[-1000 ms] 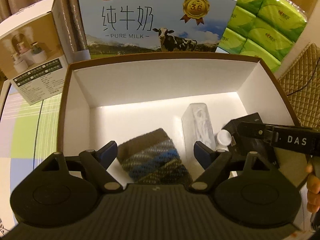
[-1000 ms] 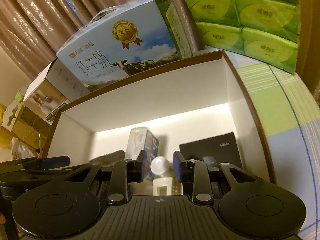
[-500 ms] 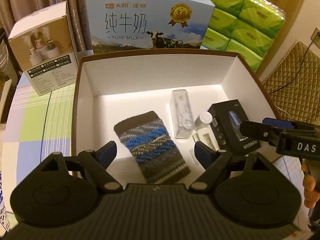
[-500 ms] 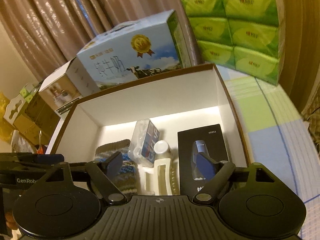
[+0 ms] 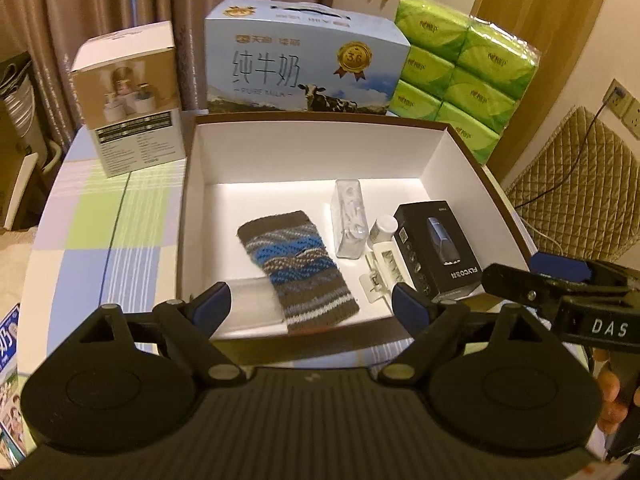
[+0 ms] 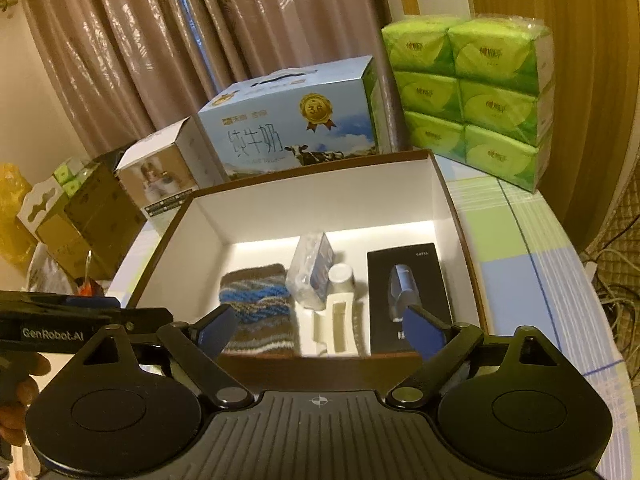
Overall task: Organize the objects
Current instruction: 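Withdraw both tools from the box back toward the table items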
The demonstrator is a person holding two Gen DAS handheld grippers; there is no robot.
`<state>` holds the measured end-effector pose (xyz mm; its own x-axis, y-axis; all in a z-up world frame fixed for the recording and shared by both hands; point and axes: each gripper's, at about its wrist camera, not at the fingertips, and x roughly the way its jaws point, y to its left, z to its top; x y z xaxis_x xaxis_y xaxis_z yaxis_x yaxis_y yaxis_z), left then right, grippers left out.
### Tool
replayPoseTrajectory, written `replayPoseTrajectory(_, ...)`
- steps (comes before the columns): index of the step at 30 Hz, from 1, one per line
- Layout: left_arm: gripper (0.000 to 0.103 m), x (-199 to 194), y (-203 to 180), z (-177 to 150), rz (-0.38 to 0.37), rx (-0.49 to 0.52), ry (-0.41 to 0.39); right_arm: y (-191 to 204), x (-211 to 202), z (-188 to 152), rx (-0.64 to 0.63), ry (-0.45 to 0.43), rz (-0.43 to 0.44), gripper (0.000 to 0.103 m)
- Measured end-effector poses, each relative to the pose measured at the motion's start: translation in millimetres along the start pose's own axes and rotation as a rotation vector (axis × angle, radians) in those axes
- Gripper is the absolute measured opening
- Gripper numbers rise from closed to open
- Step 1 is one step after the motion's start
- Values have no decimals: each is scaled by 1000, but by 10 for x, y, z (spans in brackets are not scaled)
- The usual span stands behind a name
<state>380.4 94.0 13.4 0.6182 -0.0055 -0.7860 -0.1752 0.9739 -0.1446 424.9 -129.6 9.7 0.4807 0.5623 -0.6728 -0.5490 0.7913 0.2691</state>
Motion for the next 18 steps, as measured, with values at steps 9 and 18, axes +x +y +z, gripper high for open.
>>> replayPoseTrajectory(9, 85, -350, 129, -315, -2, -78, -27, 67, -289, -200, -6, -9, -2, 93)
replayPoseTrajectory(18, 85, -608, 125, -687, 5, -69, -51, 120, -490, -436, -10, 9, 6, 93)
